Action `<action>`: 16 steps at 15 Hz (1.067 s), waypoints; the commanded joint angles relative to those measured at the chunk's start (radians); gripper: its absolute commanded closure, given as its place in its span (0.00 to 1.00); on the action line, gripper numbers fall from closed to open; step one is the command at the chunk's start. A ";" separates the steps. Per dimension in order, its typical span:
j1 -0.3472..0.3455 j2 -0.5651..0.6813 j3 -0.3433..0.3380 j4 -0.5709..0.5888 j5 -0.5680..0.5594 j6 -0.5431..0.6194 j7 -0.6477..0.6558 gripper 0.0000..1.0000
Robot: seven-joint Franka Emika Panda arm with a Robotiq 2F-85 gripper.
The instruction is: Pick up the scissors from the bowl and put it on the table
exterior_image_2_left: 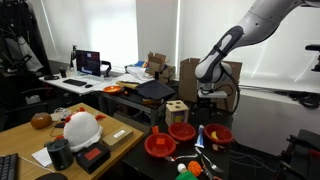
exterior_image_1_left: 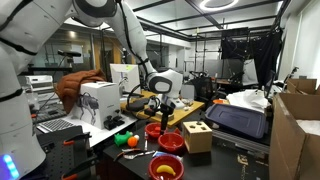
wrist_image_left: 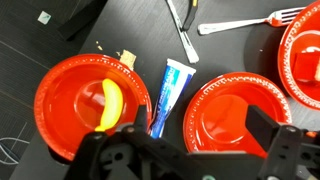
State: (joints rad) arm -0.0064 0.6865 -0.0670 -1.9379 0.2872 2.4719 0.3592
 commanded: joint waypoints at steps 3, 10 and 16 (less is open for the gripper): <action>0.070 -0.250 -0.026 -0.206 -0.146 0.031 -0.015 0.00; 0.093 -0.478 -0.017 -0.312 -0.308 -0.014 -0.033 0.00; 0.059 -0.568 -0.010 -0.269 -0.418 -0.066 -0.049 0.00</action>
State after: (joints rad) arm 0.0697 0.1763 -0.0806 -2.2030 -0.0933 2.4417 0.3374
